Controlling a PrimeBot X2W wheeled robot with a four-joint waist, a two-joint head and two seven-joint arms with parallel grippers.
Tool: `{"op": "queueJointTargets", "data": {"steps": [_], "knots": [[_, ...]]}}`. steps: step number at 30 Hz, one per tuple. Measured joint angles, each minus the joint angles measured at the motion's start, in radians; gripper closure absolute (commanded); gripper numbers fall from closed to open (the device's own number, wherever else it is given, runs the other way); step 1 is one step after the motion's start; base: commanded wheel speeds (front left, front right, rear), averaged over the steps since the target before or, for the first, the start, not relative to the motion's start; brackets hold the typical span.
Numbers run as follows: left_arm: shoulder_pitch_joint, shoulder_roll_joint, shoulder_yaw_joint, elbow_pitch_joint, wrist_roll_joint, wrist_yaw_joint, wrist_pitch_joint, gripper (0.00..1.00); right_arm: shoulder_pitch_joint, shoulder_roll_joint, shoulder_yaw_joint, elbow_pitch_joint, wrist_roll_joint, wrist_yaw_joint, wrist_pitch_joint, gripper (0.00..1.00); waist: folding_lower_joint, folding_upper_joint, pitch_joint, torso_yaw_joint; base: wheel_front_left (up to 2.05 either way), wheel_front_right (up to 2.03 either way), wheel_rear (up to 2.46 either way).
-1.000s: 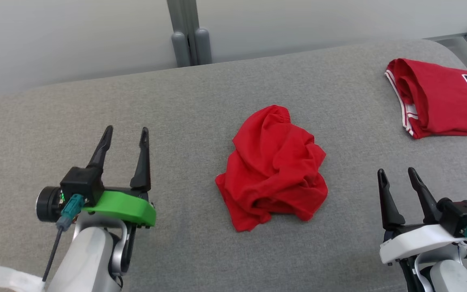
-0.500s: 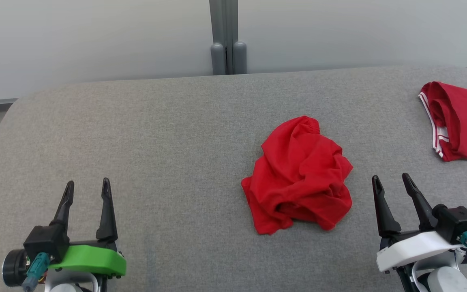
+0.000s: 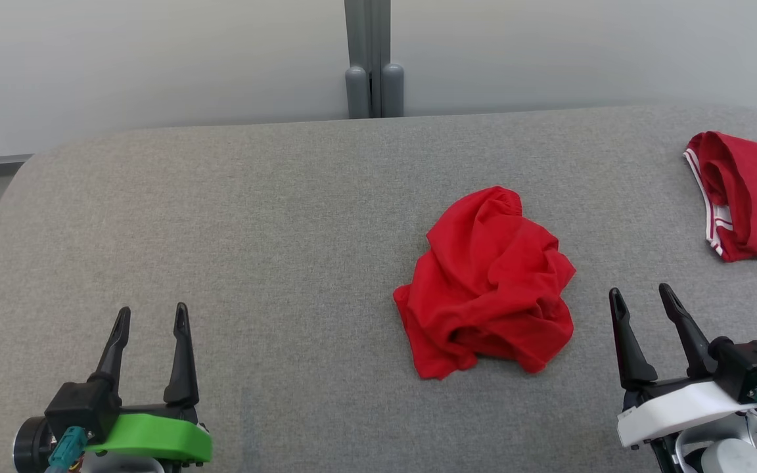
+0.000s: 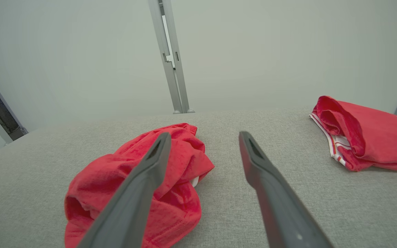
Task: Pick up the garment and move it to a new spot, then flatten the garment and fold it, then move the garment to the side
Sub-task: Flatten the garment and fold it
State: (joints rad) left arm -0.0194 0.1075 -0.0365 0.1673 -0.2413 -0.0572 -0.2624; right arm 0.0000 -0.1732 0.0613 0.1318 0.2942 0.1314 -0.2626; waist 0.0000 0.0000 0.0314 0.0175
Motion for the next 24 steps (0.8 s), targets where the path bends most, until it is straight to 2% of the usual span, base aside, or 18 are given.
{"op": "queueJointTargets", "data": {"steps": [7, 24], "knots": [[0.0, -0.017, 0.022, -0.003, 0.015, -0.022, 0.0, 0.0, 0.001, 0.0, -0.004, 0.0, 0.0, 0.0, 0.0, 0.0, 0.0, 0.0, 0.002, -0.001, 0.0, 0.0, 0.0], [0.0, -0.041, 0.055, 0.004, 0.047, -0.041, 0.0, 0.0, 0.002, 0.001, -0.006, 0.017, 0.002, 0.0, 0.0, 0.0, 0.0, 0.0, 0.006, 0.002, 0.0, 0.0, 0.0]]}}
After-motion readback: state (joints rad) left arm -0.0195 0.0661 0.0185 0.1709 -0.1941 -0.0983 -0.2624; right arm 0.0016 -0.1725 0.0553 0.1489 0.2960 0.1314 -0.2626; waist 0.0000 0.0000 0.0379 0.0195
